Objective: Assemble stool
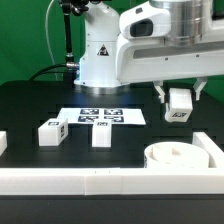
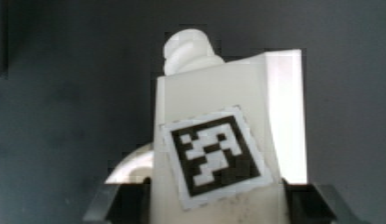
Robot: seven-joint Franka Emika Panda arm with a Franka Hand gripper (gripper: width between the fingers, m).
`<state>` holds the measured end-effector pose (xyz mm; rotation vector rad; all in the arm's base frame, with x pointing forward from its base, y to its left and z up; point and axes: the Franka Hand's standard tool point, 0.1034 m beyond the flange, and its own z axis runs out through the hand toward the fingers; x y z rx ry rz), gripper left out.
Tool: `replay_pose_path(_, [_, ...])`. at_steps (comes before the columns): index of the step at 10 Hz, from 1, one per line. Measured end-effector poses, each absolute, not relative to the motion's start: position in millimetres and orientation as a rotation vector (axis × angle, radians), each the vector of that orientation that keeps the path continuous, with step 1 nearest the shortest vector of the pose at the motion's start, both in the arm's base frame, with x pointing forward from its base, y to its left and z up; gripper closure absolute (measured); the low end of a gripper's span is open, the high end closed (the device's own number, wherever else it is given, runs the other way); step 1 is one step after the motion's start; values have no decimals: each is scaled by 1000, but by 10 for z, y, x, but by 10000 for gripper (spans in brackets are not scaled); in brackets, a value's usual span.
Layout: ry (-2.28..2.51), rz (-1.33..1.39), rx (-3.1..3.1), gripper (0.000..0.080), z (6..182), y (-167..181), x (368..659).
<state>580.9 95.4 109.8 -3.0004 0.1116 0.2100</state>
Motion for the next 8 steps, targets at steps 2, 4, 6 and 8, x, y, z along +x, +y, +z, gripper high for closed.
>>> replay_pose_path(2, [96, -1, -3006, 472, 1276, 1037, 5909])
replay_pose_path(4, [101, -187, -3000, 472, 1227, 1040, 5935])
replay_pose_path(6, [101, -433, -2972, 472, 1228, 1063, 6007])
replay_pose_path(8, [100, -585, -2944, 472, 1227, 1073, 6016])
